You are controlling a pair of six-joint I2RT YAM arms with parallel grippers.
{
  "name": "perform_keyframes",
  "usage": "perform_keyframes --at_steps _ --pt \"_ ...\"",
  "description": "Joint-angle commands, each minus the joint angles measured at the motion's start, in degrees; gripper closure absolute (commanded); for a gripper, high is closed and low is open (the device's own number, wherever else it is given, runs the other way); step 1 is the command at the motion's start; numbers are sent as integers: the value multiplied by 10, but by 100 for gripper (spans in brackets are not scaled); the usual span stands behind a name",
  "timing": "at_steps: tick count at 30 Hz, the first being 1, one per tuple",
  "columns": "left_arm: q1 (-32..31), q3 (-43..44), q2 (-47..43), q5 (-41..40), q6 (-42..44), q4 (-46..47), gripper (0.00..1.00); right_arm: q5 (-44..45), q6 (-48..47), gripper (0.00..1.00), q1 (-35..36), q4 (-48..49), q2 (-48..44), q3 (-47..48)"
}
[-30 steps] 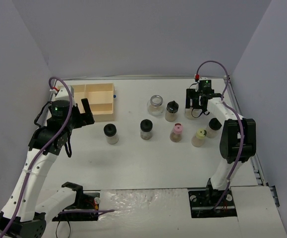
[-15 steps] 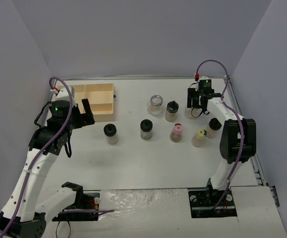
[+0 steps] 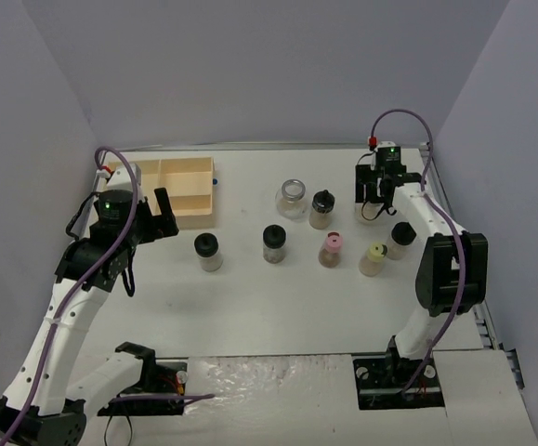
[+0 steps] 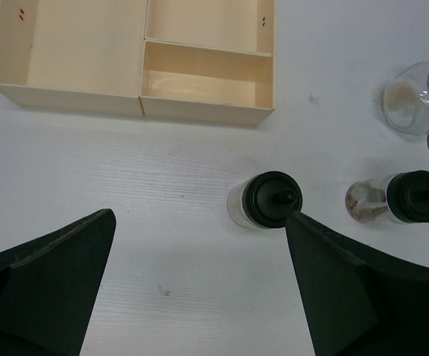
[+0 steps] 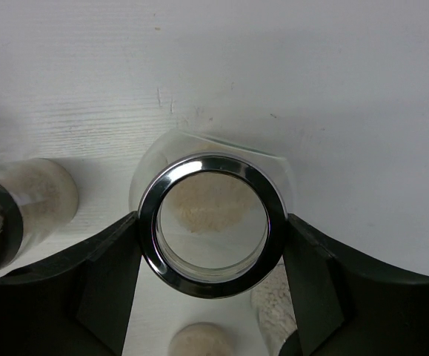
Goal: Organize the condiment bottles
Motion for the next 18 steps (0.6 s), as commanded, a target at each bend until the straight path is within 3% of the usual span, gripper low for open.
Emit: perform_keyframes --at_steps 1,12,18 --pt "-2 37 10 -1 6 29 3 23 -27 100 33 4 -110 74" --pt "-1 68 16 -15 20 7 3 -45 -52 100 184 -79 -198 130" --pt "-1 77 1 -26 28 -13 3 -63 -48 100 355 -86 -198 139"
